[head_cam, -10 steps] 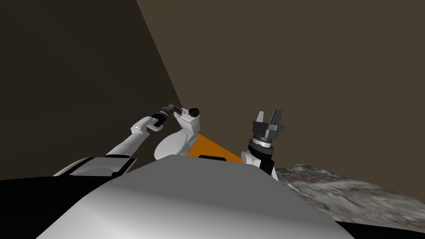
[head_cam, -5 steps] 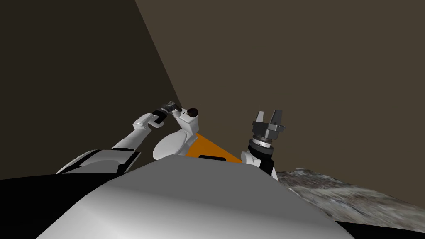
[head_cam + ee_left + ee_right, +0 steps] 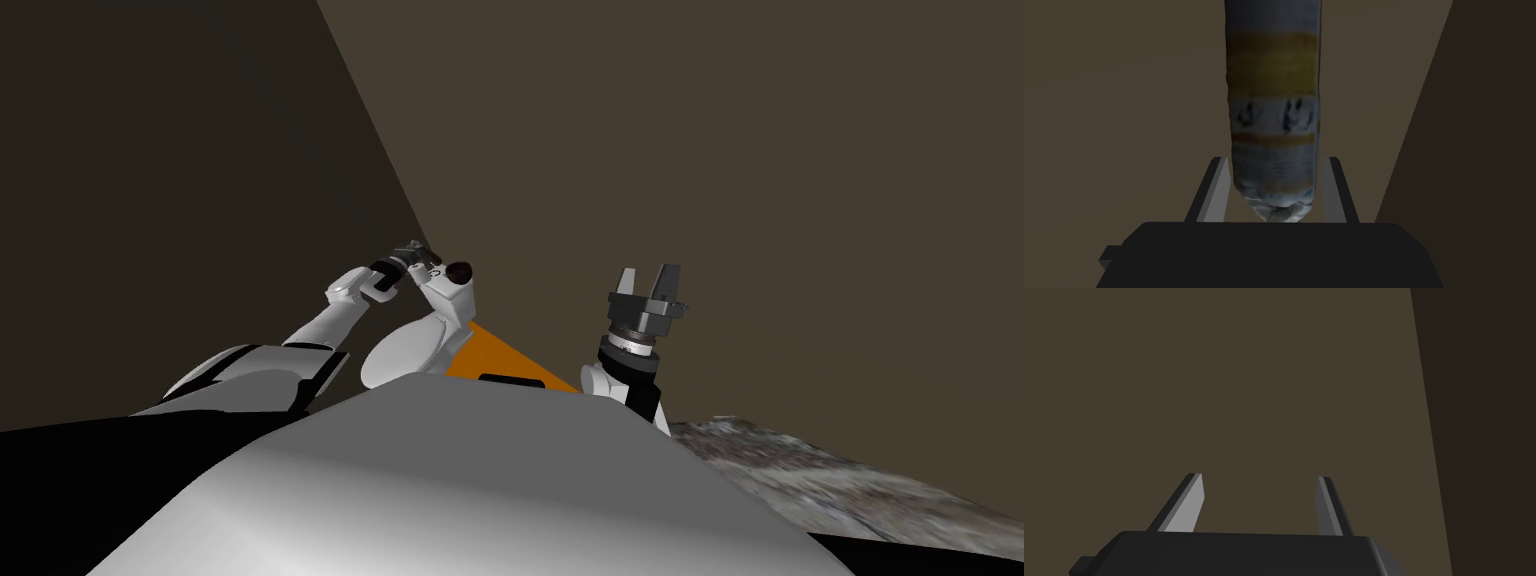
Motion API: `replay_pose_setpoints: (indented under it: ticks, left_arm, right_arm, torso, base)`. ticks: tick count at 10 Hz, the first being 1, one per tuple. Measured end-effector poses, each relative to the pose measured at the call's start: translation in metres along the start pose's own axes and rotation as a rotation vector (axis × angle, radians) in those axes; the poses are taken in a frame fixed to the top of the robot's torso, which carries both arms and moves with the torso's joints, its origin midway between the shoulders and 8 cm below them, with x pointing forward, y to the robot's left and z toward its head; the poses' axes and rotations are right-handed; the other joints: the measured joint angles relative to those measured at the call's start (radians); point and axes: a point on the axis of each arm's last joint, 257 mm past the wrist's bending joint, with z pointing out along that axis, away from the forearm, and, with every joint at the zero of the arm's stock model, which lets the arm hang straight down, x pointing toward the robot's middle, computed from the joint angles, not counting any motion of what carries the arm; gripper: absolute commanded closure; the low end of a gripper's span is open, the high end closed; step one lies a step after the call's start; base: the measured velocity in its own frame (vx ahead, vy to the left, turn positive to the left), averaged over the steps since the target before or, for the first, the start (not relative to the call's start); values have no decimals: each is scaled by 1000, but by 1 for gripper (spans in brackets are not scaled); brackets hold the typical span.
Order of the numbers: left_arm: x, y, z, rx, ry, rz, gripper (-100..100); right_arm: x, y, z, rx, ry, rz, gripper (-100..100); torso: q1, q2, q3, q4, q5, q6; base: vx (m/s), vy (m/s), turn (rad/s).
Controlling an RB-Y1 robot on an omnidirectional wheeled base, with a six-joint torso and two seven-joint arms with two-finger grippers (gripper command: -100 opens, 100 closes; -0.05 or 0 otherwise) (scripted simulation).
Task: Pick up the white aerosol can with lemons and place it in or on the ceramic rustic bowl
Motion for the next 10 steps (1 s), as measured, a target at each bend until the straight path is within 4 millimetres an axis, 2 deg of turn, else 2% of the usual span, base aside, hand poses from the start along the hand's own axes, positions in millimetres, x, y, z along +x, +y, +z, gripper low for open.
replay_pose_setpoints:
  ticks: [9,10]
  left_arm:
    - [8,-16,21,73,8,-176,100]
    - [8,-17,22,77,7,-180,-100]
  right_arm:
    - [0,0,0,0,0,0,0]
    - [0,0,0,0,0,0,0]
  torso:
    - [2,1,1,1,0,0]
    - [4,4,3,2,0,0]
  base:
    - [76,-53,-1]
    - [8,-5,-3]
